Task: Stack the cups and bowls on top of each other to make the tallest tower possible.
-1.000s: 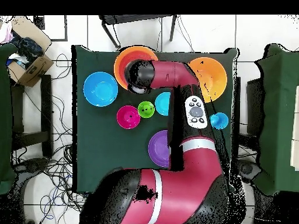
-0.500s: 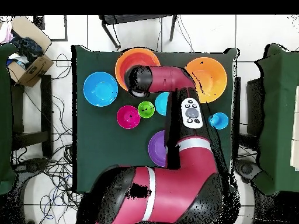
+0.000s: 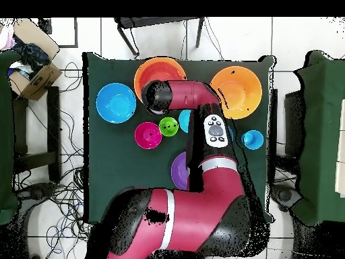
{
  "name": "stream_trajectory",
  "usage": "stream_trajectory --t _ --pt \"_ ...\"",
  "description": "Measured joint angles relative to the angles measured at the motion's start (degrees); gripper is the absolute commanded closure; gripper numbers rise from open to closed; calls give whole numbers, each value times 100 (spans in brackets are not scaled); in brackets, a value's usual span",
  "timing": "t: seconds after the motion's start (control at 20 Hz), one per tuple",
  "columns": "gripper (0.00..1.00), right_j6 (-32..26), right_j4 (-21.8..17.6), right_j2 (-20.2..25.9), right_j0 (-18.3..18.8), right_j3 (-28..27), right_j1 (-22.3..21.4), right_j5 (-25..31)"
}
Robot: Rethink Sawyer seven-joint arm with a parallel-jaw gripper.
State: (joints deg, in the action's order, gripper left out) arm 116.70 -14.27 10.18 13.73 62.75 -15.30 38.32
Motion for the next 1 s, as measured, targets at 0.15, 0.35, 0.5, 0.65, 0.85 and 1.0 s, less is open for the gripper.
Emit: stream_trajectory --t 0.15,0.35,0.5,0.65,0.85,1.0 --pt "0 0 2 -14 -33 2 101 -165" --pt "0 0 6 -43 -73 2 193 -304" --pt "0 0 34 -64 -83 5 199 -337" --pt "0 0 63 -83 -83 9 200 -337" --pt "0 0 100 -116 -82 41 188 -337" --pt "0 0 132 -153 -77 181 119 -337"
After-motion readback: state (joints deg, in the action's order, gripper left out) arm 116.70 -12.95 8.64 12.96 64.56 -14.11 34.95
